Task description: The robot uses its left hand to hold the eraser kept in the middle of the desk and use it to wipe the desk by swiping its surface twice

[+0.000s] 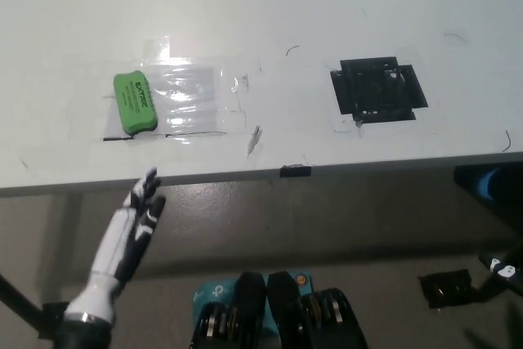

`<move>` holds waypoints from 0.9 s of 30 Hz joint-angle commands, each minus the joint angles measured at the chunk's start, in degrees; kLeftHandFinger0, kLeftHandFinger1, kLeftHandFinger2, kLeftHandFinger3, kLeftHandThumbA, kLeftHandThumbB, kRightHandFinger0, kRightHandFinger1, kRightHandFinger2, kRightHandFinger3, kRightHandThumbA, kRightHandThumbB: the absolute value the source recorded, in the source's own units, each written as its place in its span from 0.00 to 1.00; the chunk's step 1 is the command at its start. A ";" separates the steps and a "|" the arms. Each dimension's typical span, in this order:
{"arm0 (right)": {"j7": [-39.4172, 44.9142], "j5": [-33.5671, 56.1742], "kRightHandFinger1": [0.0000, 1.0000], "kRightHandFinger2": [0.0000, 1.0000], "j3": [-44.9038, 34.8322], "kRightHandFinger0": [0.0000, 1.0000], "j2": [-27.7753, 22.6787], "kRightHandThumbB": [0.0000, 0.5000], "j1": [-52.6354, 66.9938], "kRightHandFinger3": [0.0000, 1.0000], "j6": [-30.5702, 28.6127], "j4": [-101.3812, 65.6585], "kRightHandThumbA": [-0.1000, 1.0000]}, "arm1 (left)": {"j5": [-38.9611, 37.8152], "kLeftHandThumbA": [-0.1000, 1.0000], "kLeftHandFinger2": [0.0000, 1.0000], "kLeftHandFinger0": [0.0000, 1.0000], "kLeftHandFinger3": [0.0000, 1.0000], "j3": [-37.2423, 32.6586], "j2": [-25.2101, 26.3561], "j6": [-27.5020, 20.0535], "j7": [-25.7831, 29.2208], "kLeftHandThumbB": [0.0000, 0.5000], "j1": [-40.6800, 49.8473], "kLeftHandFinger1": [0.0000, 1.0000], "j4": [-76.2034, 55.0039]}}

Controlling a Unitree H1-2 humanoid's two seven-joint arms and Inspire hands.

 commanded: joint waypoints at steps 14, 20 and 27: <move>-0.73 -0.02 1.00 1.00 -0.61 1.00 -0.91 0.22 -0.06 1.00 0.39 -2.51 1.00 | 3.05 1.00 1.00 1.00 1.00 -4.29 16.77 14.64 -12.70 0.60 -33.44 1.00 1.11; -0.86 0.15 1.00 1.00 -0.76 1.00 -0.68 0.17 0.06 1.00 0.84 -2.52 1.00 | 17.98 1.00 1.00 1.00 1.00 -16.70 22.50 2.27 -10.28 0.60 -45.45 1.00 20.92; -0.88 0.09 1.00 1.00 -0.59 1.00 -0.25 0.25 0.47 1.00 1.01 -2.90 1.00 | 38.94 1.00 1.00 1.00 1.00 -33.66 26.77 -2.64 -9.19 0.66 -55.44 1.00 31.29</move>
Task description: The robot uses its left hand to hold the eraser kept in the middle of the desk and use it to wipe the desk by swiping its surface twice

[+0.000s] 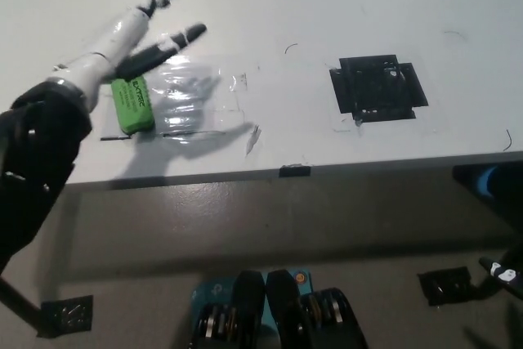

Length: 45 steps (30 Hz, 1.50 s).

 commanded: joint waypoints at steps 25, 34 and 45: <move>-1.26 0.25 1.00 1.00 -1.34 1.00 -0.23 0.15 2.51 1.00 -0.27 -3.68 1.00 | 40.56 1.00 1.00 1.00 1.00 -17.17 10.94 1.69 1.70 0.90 -8.31 1.00 6.81; -1.16 0.48 1.00 1.00 -1.89 1.00 -0.03 0.16 3.02 1.00 -0.14 -4.43 1.00 | 39.14 1.00 1.00 1.00 1.00 -10.77 7.31 2.94 -1.12 0.97 -1.86 1.00 0.65; -1.00 0.59 1.00 1.00 -2.07 1.00 -0.23 0.33 2.30 1.00 -0.07 -4.48 1.00 | 31.11 1.00 1.00 1.00 1.00 -0.39 -3.65 0.99 1.78 0.79 7.13 1.00 -0.97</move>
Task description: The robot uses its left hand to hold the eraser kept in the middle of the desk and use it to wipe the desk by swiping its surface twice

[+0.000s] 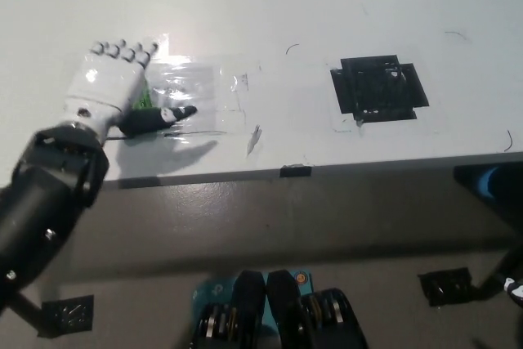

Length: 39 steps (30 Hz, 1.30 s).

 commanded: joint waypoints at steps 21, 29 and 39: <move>-1.83 0.85 1.00 1.00 -1.37 1.00 1.40 0.22 -0.05 1.00 -1.20 -1.86 1.00 | -0.93 1.00 1.00 1.00 1.00 6.02 -0.42 -3.42 2.70 0.84 2.82 1.00 4.78; -1.81 0.38 1.00 1.00 -1.06 1.00 1.46 0.13 0.31 1.00 -1.18 -2.63 1.00 | -1.82 1.00 1.00 1.00 1.00 7.08 -0.91 -3.50 4.53 0.84 2.95 1.00 4.80; -2.20 -0.05 1.00 1.00 -0.83 1.00 1.51 0.12 0.22 1.00 -1.65 -2.60 1.00 | -0.85 1.00 1.00 1.00 1.00 5.52 -3.63 -2.58 4.46 0.79 4.06 1.00 4.95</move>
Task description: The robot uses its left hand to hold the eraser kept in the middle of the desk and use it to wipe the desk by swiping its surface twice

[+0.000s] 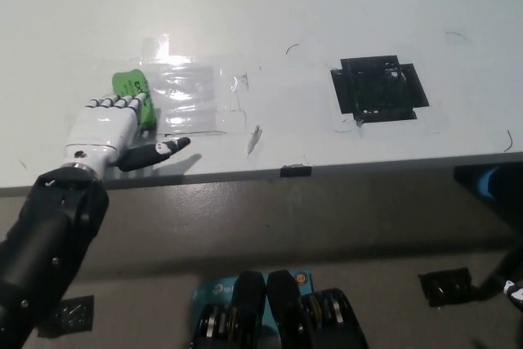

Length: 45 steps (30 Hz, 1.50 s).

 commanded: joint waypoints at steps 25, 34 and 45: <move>-1.81 0.38 1.00 1.00 -0.88 1.00 0.29 0.26 1.19 1.00 -2.80 -2.86 1.00 | -3.60 1.00 1.00 1.00 1.00 0.17 -4.03 -3.19 10.96 0.87 -2.14 1.00 20.36; -1.87 0.55 1.00 1.00 -1.42 1.00 0.11 0.23 0.46 1.00 -2.50 -3.41 1.00 | -12.42 1.00 1.00 1.00 1.00 6.09 -11.19 -3.28 9.35 0.84 5.05 1.00 19.60; -2.19 0.04 1.00 1.00 -1.67 1.00 -0.32 0.31 -0.28 1.00 -1.62 -3.95 1.00 | -14.28 1.00 1.00 1.00 1.00 4.84 -16.81 1.53 3.53 0.90 7.27 1.00 18.12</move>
